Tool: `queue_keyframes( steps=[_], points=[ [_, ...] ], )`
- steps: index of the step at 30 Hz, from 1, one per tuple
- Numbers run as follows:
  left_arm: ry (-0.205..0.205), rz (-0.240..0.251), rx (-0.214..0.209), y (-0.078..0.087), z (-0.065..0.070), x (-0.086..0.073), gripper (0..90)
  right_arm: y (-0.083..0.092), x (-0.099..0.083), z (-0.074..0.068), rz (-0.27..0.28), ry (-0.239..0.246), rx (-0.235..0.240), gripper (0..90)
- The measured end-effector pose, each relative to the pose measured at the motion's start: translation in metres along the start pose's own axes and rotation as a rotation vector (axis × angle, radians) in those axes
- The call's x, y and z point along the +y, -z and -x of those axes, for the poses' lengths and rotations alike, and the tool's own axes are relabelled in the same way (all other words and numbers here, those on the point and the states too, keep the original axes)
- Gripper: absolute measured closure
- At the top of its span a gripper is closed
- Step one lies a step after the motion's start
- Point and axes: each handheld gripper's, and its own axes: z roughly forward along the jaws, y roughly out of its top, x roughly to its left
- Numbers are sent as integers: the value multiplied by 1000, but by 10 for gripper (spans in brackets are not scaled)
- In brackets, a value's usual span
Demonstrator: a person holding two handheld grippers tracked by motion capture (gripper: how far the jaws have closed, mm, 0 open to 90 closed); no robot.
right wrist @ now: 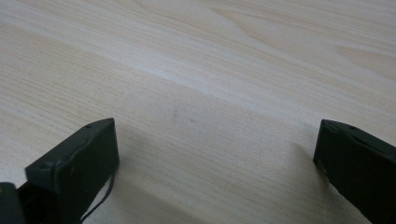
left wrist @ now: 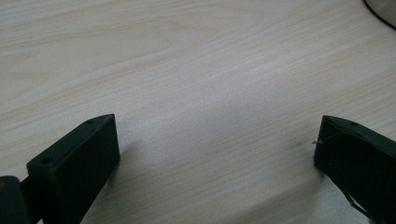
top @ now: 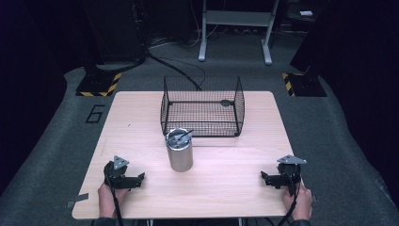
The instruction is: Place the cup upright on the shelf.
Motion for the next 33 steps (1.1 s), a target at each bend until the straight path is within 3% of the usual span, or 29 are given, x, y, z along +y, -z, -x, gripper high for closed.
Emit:
queue_keyframes(
  steps=[10, 18, 24, 30, 33],
  points=[
    [15, 12, 23, 0, 2, -1, 0, -1, 0, 1, 2, 16, 6, 0],
    [-14, -5, -16, 0, 1, 1, 0, -1, 1, 1, -4, 10, 13, 0],
    [-5, 9, 10, 0, 4, 0, 0, -1, 1, 2, -4, 12, 16, 0],
    [-17, 7, -36, 3, 8, 0, 0, -1, 1, 2, 3, 12, 18, 0],
    [8, 46, -57, 9, 11, 0, 0, -1, 1, 1, 1, 9, 19, 0]
  ],
)
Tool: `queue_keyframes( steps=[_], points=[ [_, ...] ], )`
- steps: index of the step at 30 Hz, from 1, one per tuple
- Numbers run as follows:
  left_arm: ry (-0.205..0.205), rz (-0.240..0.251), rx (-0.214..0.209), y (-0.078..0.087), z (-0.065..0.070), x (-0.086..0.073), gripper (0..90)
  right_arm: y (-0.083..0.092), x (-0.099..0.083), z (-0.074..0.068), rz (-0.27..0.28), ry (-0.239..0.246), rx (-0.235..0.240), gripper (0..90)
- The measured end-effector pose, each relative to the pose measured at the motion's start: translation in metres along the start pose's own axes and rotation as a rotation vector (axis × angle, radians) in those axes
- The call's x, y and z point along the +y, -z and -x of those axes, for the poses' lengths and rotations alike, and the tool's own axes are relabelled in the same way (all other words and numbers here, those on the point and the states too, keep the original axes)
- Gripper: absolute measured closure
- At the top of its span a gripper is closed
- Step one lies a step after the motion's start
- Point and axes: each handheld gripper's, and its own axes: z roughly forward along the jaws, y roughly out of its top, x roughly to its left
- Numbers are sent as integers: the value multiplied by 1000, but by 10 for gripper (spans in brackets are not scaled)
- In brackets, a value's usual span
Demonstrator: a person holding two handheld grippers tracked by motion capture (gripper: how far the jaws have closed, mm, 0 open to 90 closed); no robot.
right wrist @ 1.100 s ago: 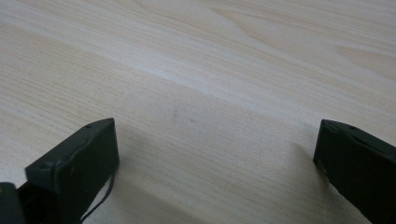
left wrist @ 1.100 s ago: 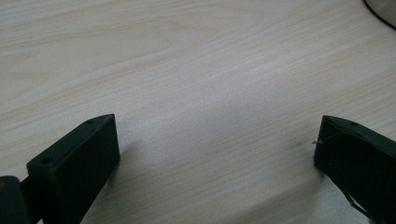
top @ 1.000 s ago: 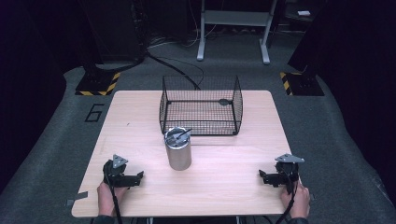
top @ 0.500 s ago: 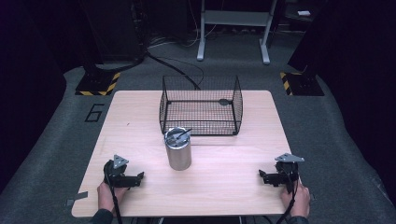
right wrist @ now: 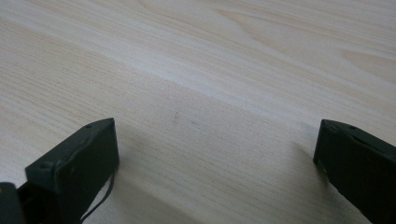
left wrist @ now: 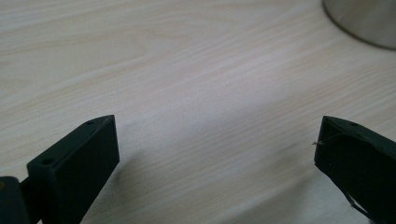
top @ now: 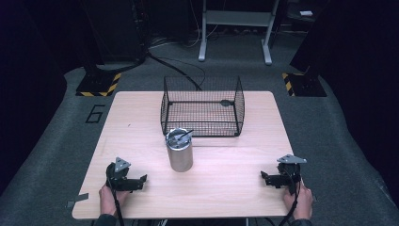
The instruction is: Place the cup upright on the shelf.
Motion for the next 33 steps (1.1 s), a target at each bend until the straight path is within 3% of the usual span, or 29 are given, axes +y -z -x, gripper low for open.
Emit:
queue_keyframes(
  steps=[15, 20, 26, 33],
  points=[
    [-45, 39, -103, 13, 32, 21, 0, 0, 0, 0, 0, 0, 0, 0],
    [-45, 66, -139, 14, 43, 28, 0, 0, 0, 0, -4, 0, 0, 0],
    [-75, 96, -174, 19, 57, 39, 0, 0, 0, 0, 0, -1, -2, 0],
    [-97, 115, -205, 19, 65, 54, 0, 0, 0, 0, -2, -1, -1, 0]
  ],
)
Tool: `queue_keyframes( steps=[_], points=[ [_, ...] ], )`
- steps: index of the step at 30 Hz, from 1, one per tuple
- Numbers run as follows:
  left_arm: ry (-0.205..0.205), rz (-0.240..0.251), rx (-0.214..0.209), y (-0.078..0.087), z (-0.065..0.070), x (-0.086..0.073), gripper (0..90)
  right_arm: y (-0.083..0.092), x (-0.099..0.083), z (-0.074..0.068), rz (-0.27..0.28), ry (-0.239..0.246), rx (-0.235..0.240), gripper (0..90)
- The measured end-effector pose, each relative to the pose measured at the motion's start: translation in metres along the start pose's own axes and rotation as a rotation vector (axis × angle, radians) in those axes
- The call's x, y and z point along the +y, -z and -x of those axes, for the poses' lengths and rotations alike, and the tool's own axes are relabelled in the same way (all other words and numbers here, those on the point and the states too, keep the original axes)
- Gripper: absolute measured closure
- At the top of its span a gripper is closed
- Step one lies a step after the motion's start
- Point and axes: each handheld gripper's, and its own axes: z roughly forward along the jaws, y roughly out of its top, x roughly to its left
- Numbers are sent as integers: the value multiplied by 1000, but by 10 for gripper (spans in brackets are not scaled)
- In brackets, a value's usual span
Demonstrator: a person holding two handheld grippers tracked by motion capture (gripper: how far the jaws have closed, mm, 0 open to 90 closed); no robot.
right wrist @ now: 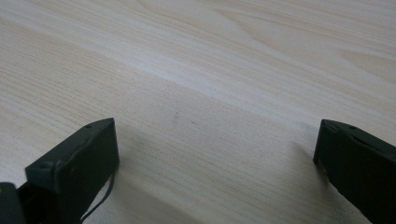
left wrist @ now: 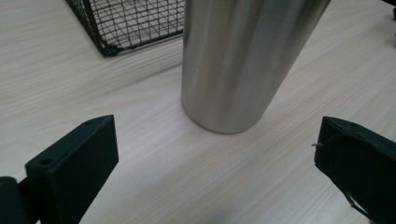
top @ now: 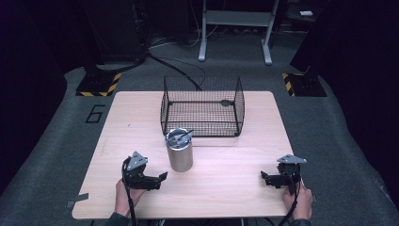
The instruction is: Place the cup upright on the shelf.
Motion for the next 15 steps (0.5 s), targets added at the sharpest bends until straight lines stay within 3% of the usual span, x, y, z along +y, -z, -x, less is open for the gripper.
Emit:
queue_keyframes(
  steps=[15],
  points=[
    [-66, 42, -68, -12, 7, 30, 0, 0, 0, 0, 1, 1, -1, 0]
  ],
)
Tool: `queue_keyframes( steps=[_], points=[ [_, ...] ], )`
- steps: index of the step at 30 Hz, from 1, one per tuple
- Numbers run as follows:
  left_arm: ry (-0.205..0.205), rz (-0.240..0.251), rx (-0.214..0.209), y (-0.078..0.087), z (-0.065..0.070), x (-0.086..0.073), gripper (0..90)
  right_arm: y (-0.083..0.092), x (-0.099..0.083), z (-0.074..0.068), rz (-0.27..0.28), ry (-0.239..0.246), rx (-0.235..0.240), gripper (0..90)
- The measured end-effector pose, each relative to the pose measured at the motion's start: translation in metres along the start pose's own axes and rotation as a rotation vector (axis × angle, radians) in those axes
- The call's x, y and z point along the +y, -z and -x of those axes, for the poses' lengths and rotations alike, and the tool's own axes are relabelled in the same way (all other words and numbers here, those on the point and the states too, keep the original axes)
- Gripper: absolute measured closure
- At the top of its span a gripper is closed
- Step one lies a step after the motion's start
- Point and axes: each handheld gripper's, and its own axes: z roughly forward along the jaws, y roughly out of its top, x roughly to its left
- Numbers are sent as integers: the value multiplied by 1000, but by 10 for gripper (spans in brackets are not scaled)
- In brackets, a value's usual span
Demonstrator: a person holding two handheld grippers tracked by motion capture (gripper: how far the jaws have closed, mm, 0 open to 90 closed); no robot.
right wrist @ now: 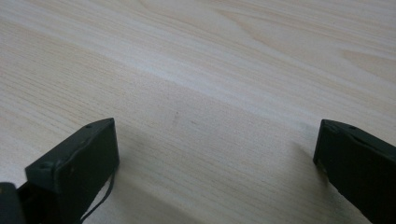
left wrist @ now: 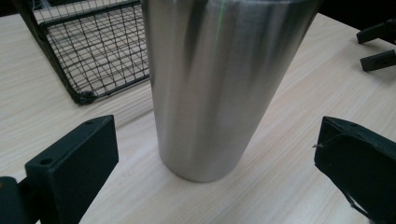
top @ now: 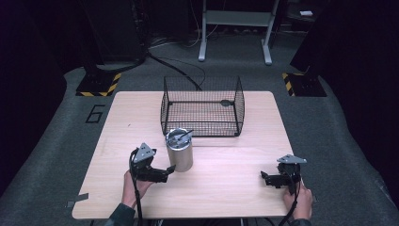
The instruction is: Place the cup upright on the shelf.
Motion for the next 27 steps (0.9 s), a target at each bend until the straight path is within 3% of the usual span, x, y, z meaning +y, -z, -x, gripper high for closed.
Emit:
queue_keyframes(
  steps=[18, 23, 27],
  points=[
    [-16, 48, -28, -16, -3, 26, 0, 0, 0, 0, -4, 5, 1, 0],
    [7, 72, -38, -22, -2, 32, 0, 0, 0, 0, -3, 0, 1, 0],
    [-3, 77, -44, -27, -2, 39, 0, 0, 0, 0, 2, 3, 2, 0]
  ],
)
